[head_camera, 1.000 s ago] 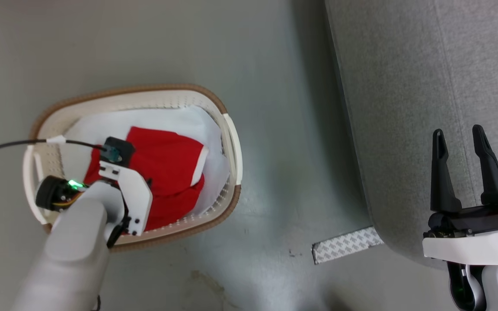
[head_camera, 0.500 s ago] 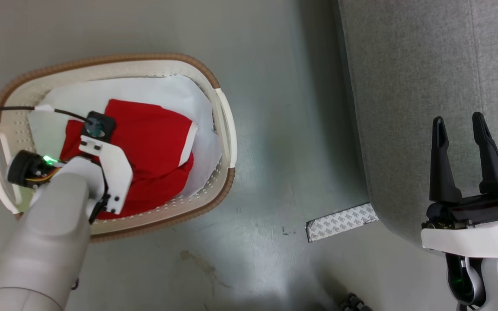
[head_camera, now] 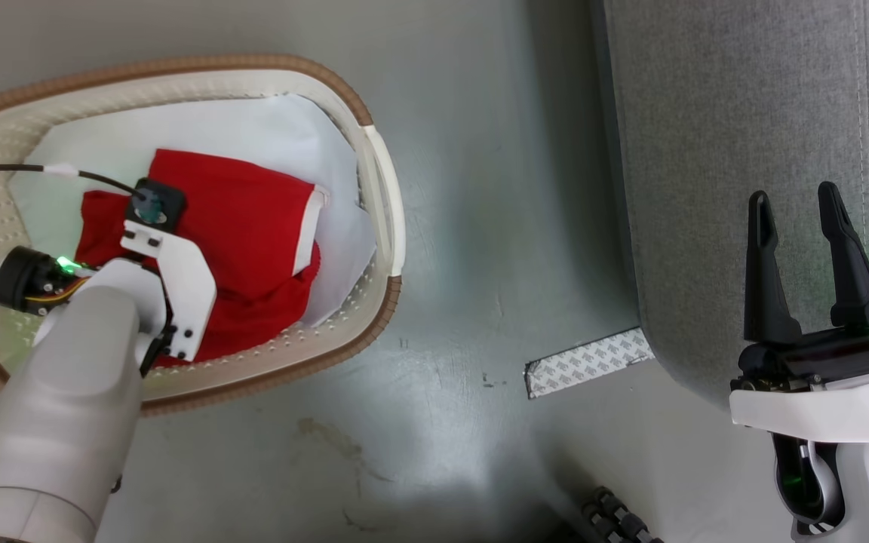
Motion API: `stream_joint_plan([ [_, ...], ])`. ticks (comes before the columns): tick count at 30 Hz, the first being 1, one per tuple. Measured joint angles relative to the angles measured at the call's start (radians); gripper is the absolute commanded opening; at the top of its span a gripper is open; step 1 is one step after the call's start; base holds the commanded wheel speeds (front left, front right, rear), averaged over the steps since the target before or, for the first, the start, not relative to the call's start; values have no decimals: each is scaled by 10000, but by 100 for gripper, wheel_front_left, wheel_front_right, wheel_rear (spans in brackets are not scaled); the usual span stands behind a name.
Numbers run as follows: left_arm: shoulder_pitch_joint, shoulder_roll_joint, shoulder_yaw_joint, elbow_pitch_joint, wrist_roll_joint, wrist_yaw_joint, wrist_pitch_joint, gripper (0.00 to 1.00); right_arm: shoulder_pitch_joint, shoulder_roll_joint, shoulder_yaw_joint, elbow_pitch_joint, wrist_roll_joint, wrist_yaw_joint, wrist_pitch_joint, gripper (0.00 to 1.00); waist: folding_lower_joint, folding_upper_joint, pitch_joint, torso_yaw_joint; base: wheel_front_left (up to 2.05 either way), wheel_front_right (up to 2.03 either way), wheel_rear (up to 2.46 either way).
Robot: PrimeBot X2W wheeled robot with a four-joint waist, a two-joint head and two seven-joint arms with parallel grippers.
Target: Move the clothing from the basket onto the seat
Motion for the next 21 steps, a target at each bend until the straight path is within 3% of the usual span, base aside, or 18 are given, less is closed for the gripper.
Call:
stream_joint_plan([
  [1,-8,6,-31,6,-23,-13,2,100,-25,0,10,-12,27,0,0,100,0,0,47,-23,0,0,0],
  [4,-63,35,-130,19,-54,-88,23,49,-42,0,13,-23,54,0,0,100,0,0,203,-94,0,0,0],
  [6,-104,23,-232,15,-54,-119,17,26,-42,0,-25,-21,61,0,0,100,0,0,295,-114,0,0,0],
  [7,-107,12,-278,15,-61,-134,0,8,-36,-2,-50,-21,61,0,0,100,0,0,324,-110,0,0,0],
  [8,-116,8,-328,21,-88,-171,2,0,-32,-2,-63,-21,61,0,0,100,0,0,346,-99,0,0,0],
  [13,-200,-8,-487,73,-249,-190,36,0,-38,0,-100,31,61,0,0,100,0,0,340,-72,0,0,0],
  [21,404,-658,-706,-355,-1822,-234,-324,0,-10,4,-520,322,-77,0,0,100,-1,0,-550,237,0,0,0],
])
